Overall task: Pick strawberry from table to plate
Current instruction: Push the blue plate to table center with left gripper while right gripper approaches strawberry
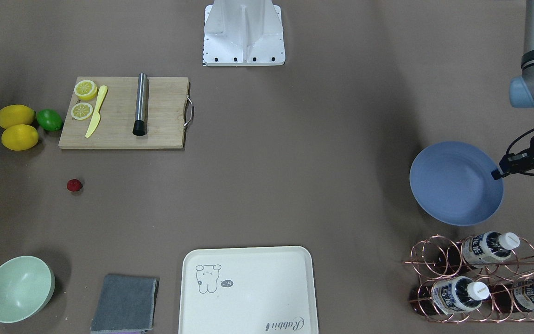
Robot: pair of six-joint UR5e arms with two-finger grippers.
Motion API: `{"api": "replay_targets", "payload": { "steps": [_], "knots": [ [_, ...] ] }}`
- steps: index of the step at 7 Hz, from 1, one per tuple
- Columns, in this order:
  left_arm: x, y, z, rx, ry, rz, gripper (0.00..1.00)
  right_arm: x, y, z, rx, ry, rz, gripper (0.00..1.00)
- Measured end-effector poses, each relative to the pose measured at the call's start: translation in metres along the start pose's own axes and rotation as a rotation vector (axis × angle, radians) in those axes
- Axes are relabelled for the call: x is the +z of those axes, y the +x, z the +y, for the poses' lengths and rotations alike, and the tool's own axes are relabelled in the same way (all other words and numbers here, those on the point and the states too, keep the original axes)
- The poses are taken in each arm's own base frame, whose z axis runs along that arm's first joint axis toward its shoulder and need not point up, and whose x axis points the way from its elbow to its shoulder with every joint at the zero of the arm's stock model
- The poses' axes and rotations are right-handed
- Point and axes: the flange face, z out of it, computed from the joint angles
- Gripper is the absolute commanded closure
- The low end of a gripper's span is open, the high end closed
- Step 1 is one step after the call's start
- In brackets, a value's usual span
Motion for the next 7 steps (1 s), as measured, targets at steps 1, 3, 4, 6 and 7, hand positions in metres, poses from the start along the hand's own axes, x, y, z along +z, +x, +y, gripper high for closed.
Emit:
{"api": "replay_targets", "payload": {
  "steps": [1,3,4,6,7],
  "knots": [
    [0.011,0.070,0.009,-0.061,-0.007,0.037,1.00,0.007,-0.017,-0.013,0.010,-0.004,-0.009,0.00],
    [0.063,0.206,0.056,-0.164,-0.011,0.071,1.00,0.029,-0.047,-0.019,0.014,-0.029,-0.018,0.00],
    [0.090,0.259,0.081,-0.192,0.003,0.075,1.00,0.043,-0.060,-0.018,0.008,-0.046,-0.013,0.00],
    [0.138,0.345,0.138,-0.235,0.022,0.079,1.00,0.068,-0.078,-0.022,-0.002,-0.077,-0.004,0.00],
    [0.156,0.370,0.164,-0.242,0.029,0.083,1.00,0.076,-0.088,-0.026,0.000,-0.086,-0.007,0.00]
  ]
}}
